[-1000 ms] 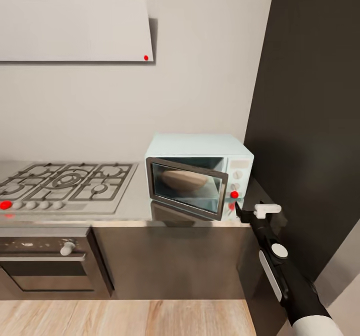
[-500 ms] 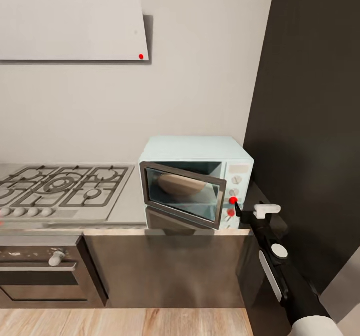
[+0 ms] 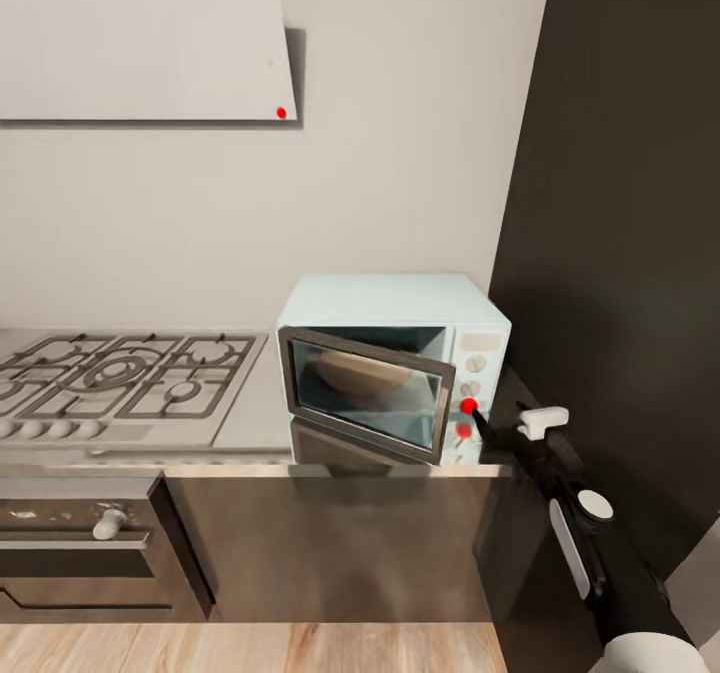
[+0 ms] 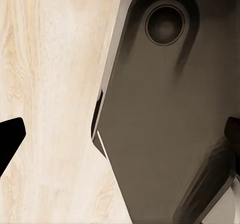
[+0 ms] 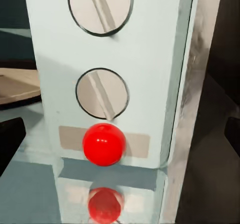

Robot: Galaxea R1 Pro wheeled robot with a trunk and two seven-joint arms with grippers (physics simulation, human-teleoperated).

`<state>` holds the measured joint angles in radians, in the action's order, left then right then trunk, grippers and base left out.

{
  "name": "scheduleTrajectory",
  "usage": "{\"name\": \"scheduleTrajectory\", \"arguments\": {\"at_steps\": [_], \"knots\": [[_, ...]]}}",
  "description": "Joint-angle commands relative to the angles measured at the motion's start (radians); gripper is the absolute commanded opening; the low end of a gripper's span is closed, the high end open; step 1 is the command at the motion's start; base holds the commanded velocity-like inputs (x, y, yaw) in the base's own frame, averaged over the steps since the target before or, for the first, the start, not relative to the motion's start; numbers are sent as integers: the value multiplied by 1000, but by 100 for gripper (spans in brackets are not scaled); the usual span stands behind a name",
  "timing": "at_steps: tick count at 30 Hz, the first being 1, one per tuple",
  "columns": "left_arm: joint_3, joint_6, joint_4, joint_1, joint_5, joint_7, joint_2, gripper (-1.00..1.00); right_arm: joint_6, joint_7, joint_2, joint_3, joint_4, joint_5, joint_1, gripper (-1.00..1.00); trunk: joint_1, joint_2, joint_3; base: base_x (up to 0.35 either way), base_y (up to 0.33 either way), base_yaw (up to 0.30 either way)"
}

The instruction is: In the kitchen, take the popcorn bag from the countertop, put it into the microwave, and heat it until the popcorn is cooked so the cooked popcorn ends up inside the bag.

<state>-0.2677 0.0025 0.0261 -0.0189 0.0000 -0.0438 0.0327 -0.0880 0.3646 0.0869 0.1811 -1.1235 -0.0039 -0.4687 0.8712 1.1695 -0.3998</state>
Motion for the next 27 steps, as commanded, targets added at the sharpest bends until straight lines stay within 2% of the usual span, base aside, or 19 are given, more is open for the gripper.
{"name": "scheduleTrajectory", "arguments": {"at_steps": [1,3,5,9,14,17,27], "knots": [[-2,0,0,-1,0,-2,0,100,-2,38,0,34,1,0,-1,100,0,0,-1,305,0,0],[-2,0,0,-1,0,-2,0,100,-1,64,0,57,1,-1,-1,100,0,0,-1,211,0,0],[-2,0,0,-1,0,-2,0,100,-1,71,1,63,1,-1,-1,100,0,0,-1,72,0,0],[-2,0,0,-1,0,-2,-1,100,-1,83,1,64,1,-1,-1,100,0,0,-1,14,0,0],[-2,1,0,0,0,-2,-1,100,-1,155,1,64,1,-1,-1,100,0,0,-1,1,0,0],[-2,0,0,-1,0,-2,-1,100,-1,170,1,64,1,-1,-1,100,0,0,-1,0,0,0],[-2,0,0,-1,0,-2,-1,100,-1,349,1,61,1,1,-1,100,0,0,-1,0,0,0]]}}
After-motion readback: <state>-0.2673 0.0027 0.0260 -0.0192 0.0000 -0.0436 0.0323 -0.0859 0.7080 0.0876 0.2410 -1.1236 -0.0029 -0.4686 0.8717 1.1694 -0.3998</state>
